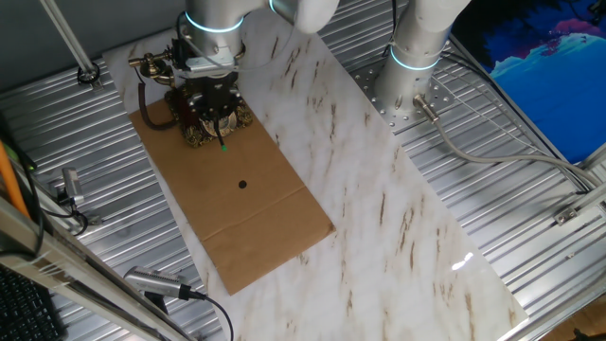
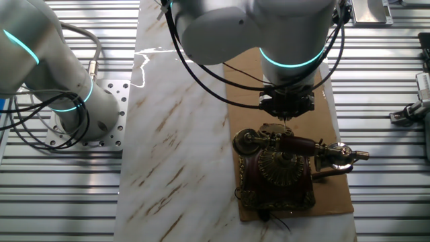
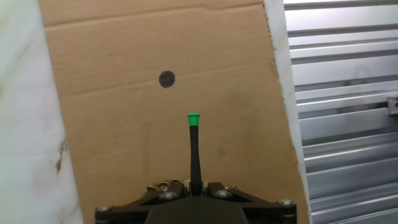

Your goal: Dial a number on an old rotary phone

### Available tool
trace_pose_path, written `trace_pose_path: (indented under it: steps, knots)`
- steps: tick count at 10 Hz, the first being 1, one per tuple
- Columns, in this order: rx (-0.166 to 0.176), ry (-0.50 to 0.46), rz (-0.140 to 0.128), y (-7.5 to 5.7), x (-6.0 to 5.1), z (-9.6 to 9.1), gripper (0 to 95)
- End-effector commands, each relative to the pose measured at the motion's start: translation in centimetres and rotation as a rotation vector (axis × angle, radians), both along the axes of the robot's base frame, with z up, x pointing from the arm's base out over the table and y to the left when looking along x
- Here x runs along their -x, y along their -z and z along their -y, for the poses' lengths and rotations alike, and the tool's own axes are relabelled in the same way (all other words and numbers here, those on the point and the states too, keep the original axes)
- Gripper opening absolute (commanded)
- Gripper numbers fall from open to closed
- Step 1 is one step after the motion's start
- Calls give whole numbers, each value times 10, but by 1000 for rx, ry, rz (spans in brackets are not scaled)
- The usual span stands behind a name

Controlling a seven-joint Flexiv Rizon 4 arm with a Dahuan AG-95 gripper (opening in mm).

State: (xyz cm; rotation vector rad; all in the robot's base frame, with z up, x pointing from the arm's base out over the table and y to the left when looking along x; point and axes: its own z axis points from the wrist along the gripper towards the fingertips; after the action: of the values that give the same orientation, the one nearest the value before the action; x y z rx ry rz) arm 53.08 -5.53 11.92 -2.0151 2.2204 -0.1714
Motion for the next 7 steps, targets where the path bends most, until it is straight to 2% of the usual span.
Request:
trace_pose_path:
  steps: [1,7]
  knots:
    - [-2,0,2,-1,1,0,0]
    - [-5,5,15,3,6,1,0]
